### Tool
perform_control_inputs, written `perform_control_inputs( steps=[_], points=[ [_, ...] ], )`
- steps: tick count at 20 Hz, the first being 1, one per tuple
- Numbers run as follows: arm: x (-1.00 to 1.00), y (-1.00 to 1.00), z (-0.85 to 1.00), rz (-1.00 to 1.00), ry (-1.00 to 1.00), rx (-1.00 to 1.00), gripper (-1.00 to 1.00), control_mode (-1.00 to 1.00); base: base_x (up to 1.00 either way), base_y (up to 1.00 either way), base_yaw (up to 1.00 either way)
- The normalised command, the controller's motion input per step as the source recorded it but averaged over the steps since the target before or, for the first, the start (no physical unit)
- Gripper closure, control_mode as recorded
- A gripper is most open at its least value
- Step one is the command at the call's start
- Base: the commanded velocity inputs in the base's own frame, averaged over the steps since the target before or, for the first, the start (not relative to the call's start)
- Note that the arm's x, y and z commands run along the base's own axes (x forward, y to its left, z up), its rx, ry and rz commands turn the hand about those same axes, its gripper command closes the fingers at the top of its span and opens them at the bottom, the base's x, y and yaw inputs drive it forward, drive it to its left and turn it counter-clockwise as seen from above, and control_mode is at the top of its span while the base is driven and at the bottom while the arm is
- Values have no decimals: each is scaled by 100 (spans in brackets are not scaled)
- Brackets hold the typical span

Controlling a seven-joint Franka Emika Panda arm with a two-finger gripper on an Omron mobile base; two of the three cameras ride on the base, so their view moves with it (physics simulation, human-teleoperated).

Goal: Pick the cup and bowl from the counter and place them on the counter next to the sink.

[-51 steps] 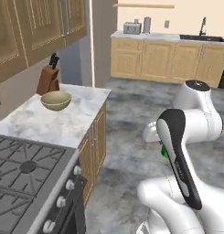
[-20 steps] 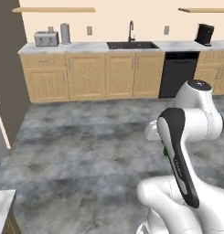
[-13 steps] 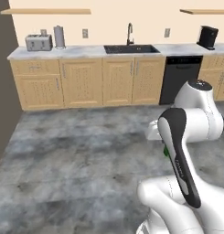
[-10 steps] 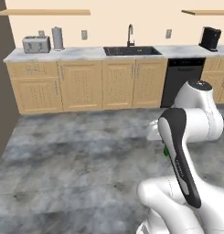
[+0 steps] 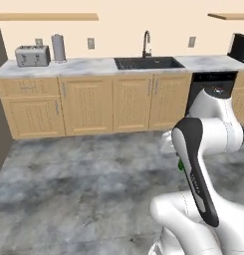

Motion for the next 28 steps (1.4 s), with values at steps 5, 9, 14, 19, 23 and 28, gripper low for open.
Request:
perform_control_inputs(
  steps=[5, 9, 14, 19, 23, 28],
  points=[
    [0, 0, 0, 0, 0, 0, 100, 100, 100, -13, -1],
    [0, 0, 0, 0, 0, 0, 100, 100, 100, -8, -1],
    [0, 0, 0, 0, 0, 0, 100, 100, 100, 0, -5],
    [0, 0, 0, 0, 0, 0, 100, 100, 100, 0, -7],
    [0, 0, 0, 0, 0, 0, 100, 100, 100, 3, -12],
    [0, 0, 0, 0, 0, 0, 100, 100, 100, 28, -16]
  ],
)
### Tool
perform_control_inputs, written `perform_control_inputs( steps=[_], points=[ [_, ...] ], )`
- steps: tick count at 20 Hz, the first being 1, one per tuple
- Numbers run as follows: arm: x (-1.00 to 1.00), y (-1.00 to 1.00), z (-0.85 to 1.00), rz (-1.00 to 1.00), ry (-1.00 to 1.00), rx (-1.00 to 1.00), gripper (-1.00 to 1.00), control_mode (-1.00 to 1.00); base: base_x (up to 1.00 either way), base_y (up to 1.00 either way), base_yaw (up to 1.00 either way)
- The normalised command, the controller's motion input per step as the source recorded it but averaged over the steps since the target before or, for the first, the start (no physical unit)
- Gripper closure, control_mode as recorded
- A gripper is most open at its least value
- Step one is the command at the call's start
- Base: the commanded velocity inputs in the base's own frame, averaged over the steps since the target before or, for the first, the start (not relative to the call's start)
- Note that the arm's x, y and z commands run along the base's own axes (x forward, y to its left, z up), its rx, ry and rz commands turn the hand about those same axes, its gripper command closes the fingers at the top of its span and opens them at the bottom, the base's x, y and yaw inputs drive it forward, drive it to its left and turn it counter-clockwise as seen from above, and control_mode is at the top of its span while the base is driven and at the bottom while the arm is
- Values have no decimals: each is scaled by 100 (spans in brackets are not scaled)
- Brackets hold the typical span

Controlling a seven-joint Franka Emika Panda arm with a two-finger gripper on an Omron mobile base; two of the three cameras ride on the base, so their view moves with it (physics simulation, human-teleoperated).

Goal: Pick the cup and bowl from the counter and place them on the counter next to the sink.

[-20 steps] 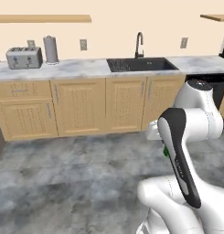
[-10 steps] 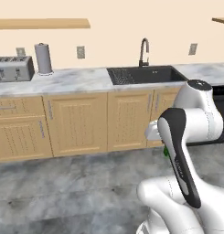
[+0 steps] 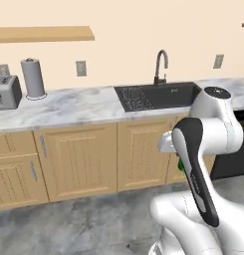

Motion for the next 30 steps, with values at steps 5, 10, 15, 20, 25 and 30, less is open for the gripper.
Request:
perform_control_inputs(
  steps=[5, 10, 15, 20, 25, 30],
  points=[
    [0, 0, 0, 0, 0, 0, 100, 100, 100, 40, -12],
    [0, 0, 0, 0, 0, 0, 100, 100, 100, 70, -4],
    [0, 0, 0, 0, 0, 0, 100, 100, 100, 41, 1],
    [0, 0, 0, 0, 0, 0, 100, 100, 100, 1, 0],
    [0, 0, 0, 0, 0, 0, 100, 100, 15, 0, 0],
    [0, 0, 0, 0, 0, 0, 100, 100, 0, 0, 0]
  ],
)
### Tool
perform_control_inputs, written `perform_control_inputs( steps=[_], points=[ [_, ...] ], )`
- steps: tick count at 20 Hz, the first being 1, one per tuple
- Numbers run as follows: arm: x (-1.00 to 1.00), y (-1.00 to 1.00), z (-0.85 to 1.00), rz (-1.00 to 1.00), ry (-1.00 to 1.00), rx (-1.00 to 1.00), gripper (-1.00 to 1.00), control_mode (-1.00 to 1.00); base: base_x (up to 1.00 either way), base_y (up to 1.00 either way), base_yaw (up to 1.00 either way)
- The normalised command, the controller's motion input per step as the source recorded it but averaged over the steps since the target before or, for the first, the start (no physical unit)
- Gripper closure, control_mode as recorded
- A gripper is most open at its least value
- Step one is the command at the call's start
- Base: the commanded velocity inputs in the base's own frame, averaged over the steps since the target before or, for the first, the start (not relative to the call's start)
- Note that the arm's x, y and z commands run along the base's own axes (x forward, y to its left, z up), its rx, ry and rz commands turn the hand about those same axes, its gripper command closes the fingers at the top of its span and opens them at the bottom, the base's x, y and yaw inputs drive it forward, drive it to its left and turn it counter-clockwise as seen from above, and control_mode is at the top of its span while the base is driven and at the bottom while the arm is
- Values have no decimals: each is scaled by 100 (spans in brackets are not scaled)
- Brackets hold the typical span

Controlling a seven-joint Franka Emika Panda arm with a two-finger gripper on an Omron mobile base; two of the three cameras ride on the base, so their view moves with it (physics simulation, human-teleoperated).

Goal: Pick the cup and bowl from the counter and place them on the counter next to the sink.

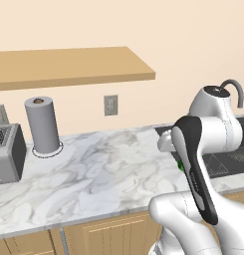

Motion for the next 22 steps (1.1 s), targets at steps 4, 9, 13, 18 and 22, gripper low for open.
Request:
perform_control_inputs(
  steps=[4, 9, 13, 18, 22],
  points=[
    [0, 0, 0, 0, 0, 0, 100, 100, 0, 0, 0],
    [0, 0, 0, 0, 0, 0, 100, 100, 0, 0, 0],
    [0, 0, 0, 0, 0, 0, 100, 100, 0, 0, 0],
    [0, 0, 0, 0, 0, 0, 100, 100, 0, 0, 0],
    [0, 0, 0, 0, 0, 0, 100, -100, 0, 0, 0]
  ],
)
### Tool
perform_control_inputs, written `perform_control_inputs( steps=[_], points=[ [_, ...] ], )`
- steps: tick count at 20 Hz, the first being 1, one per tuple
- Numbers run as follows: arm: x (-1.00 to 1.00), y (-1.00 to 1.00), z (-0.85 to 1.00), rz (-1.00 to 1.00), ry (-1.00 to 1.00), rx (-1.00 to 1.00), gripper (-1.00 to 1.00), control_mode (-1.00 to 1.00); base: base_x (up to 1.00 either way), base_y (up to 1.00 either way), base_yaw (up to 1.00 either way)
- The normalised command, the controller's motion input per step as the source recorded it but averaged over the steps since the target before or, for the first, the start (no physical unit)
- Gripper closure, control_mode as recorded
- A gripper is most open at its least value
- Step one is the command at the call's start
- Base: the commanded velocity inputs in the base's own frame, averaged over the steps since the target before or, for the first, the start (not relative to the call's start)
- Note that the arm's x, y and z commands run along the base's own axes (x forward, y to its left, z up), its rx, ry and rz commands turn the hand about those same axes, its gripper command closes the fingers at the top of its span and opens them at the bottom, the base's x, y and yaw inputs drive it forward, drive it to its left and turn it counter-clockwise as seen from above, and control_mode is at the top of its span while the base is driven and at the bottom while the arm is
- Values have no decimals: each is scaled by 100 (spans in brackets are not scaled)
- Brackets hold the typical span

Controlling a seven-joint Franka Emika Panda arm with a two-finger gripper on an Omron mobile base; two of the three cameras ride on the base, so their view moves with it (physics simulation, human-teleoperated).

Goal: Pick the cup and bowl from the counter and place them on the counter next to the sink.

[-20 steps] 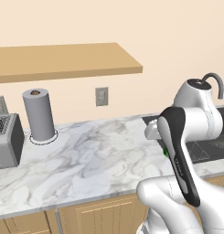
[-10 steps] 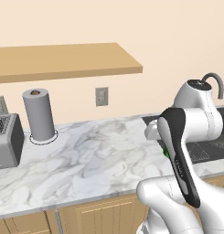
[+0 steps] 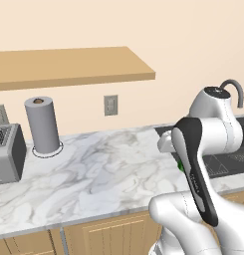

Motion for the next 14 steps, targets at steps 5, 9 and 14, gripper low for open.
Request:
perform_control_inputs(
  steps=[5, 9, 14],
  points=[
    [19, 0, -13, 0, -5, 1, 100, -100, 0, 0, 0],
    [60, -2, -39, 1, -9, 1, 100, -100, 0, 0, 0],
    [32, -6, -56, 0, -15, 0, 100, -100, 0, 0, 0]
  ],
)
